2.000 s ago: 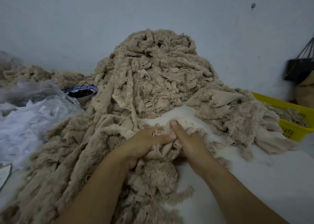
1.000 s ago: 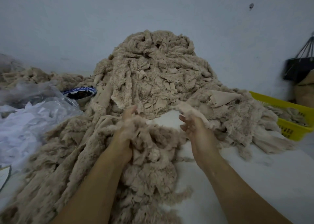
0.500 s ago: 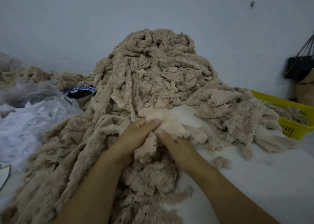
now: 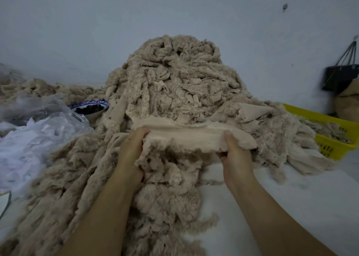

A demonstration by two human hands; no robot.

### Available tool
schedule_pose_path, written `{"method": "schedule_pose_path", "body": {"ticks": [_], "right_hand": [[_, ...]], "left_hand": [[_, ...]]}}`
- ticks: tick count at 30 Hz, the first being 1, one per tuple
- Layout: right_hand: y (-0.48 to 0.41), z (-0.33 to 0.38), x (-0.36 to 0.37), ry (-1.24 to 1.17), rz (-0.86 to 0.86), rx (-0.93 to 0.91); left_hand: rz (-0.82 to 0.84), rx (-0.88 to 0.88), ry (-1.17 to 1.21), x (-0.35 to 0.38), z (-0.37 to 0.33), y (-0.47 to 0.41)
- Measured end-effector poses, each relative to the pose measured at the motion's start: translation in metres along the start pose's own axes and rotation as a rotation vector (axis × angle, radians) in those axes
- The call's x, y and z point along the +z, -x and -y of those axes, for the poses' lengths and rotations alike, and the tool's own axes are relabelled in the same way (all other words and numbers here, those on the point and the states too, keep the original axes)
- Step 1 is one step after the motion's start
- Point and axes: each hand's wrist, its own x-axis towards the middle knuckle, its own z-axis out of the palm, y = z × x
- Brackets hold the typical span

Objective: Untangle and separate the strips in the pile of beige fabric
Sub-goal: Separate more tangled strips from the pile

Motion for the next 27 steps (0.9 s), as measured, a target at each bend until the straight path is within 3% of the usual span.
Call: {"method": "schedule_pose_path", "body": {"ticks": [3,5,9,10,13,15,16,18,19,22,25,27], "right_hand": [[0.003,0.001,-0.001,0.182,0.056,-0.150],[0.014,-0.001,0.000,0.344,0.156,-0.211],[0.037,-0.006,0.008,0.572,0.693,-0.140],[0.034,-0.014,0.005,0.651,0.716,-0.156],[0.026,-0.019,0.003,0.905,0.556,-0.105],[0.016,-0.008,-0.001,0.675,0.387,0.026],[0.006,-0.001,-0.002,0.362,0.301,0.060],[-0.010,0.014,-0.004,-0.169,0.282,0.060],[-0.011,0.015,-0.005,-0.228,0.304,0.078],[0.004,-0.002,-0.003,0.228,0.413,0.055],[0.022,-0.019,0.010,0.557,0.626,-0.052],[0.026,-0.028,0.015,0.686,0.698,-0.221]], "left_hand": [[-0.008,-0.010,0.011,0.000,0.000,-0.003],[0.092,-0.006,-0.075,0.003,0.004,-0.001],[0.423,-0.029,-0.253,0.013,0.010,0.014],[0.438,-0.011,-0.307,0.016,0.011,0.013],[0.316,-0.057,-0.246,0.023,0.003,0.009],[0.250,-0.029,-0.119,0.019,0.003,0.004],[0.235,-0.018,-0.072,0.017,0.003,0.005],[0.230,-0.044,0.067,0.011,0.007,0.006],[0.250,-0.076,0.154,0.013,0.007,0.006],[0.294,-0.065,0.263,0.023,0.005,0.010],[0.331,0.050,0.138,0.027,0.014,0.015],[0.368,0.086,0.044,0.027,0.016,0.019]]}}
